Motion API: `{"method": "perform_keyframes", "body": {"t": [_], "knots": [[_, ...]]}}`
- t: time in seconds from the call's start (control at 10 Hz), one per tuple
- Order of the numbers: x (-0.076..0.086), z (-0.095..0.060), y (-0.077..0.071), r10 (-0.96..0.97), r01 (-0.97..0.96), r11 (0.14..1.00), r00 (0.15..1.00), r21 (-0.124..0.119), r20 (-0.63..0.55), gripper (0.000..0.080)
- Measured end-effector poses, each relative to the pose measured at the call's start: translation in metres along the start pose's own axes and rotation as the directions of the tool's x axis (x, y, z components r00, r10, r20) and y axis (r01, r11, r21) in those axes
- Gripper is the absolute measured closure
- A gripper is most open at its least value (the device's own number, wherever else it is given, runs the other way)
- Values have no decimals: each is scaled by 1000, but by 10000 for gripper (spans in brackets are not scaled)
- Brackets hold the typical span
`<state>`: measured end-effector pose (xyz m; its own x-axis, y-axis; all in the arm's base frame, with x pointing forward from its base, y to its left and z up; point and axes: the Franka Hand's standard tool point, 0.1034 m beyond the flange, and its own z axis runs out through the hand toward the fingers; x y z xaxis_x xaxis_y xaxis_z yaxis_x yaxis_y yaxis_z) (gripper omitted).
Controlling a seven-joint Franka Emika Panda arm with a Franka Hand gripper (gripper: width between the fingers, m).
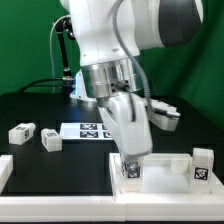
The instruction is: Assemble square table
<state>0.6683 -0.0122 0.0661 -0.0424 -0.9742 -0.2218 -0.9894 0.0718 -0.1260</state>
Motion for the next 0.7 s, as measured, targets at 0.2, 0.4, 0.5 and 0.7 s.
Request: {"method": "perform_keyframes", "body": {"t": [0.2, 0.4, 0.5, 0.7], "knots": [[-2, 0, 0, 54, -54, 999, 999, -2, 0, 508], [-2, 0, 0, -254, 254, 967, 967, -17, -12, 342], [-4, 0, 1, -433, 433, 901, 901, -28, -6, 190], [-12, 1, 2, -598, 597, 800, 801, -55, -12, 162]]}}
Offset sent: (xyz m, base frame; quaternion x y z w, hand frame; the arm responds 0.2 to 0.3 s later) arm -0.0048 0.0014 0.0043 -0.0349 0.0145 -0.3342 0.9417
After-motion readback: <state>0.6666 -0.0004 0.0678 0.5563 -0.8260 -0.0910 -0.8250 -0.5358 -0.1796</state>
